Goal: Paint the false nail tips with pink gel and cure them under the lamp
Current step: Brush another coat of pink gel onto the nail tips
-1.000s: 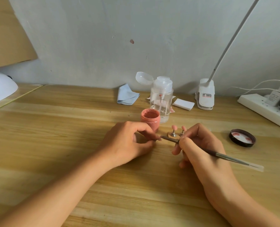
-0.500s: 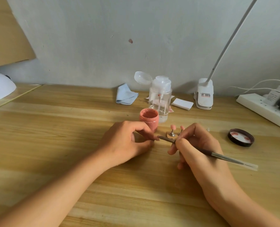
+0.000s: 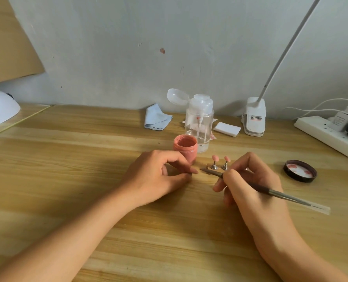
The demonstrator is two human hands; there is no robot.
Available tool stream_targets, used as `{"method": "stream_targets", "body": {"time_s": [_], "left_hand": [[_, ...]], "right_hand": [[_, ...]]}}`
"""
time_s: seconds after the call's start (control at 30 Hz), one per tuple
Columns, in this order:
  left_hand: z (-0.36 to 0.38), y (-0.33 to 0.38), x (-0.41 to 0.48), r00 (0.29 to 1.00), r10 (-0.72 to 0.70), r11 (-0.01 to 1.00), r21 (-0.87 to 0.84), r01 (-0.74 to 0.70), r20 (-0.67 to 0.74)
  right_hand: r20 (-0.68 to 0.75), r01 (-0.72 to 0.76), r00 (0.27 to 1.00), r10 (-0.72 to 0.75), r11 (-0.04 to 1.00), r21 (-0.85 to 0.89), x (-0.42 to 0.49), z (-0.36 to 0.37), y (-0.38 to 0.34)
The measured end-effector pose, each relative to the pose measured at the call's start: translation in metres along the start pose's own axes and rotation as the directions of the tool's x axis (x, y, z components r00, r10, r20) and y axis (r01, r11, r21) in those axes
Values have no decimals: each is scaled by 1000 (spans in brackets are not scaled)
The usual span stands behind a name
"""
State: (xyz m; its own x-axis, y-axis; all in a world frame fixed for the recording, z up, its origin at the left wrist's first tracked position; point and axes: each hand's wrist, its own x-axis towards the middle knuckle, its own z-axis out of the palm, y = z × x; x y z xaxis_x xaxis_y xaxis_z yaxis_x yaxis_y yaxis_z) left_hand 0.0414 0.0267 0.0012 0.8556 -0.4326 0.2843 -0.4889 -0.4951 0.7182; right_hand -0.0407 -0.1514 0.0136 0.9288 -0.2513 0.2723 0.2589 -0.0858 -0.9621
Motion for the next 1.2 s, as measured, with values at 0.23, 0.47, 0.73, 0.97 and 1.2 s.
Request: {"method": "stream_targets", "body": {"time_s": [0.23, 0.47, 0.73, 0.97, 1.2], "left_hand": [[0, -1, 2, 1000, -27, 999, -47, 27, 6], [0, -5, 2, 1000, -21, 998, -55, 21, 9], [2, -9, 3, 1000, -30, 995, -94, 30, 2], [1, -4, 2, 999, -49, 996, -79, 50, 5], [1, -2, 1, 999, -49, 997, -65, 48, -3]], "right_hand": [[45, -45, 998, 42, 998, 48, 2, 0, 2], [31, -47, 998, 45, 997, 53, 2, 1, 2], [57, -19, 998, 17, 999, 28, 1, 0, 2], [37, -7, 999, 8, 1000, -6, 0, 1, -1], [48, -9, 999, 9, 1000, -6, 0, 1, -3]]}}
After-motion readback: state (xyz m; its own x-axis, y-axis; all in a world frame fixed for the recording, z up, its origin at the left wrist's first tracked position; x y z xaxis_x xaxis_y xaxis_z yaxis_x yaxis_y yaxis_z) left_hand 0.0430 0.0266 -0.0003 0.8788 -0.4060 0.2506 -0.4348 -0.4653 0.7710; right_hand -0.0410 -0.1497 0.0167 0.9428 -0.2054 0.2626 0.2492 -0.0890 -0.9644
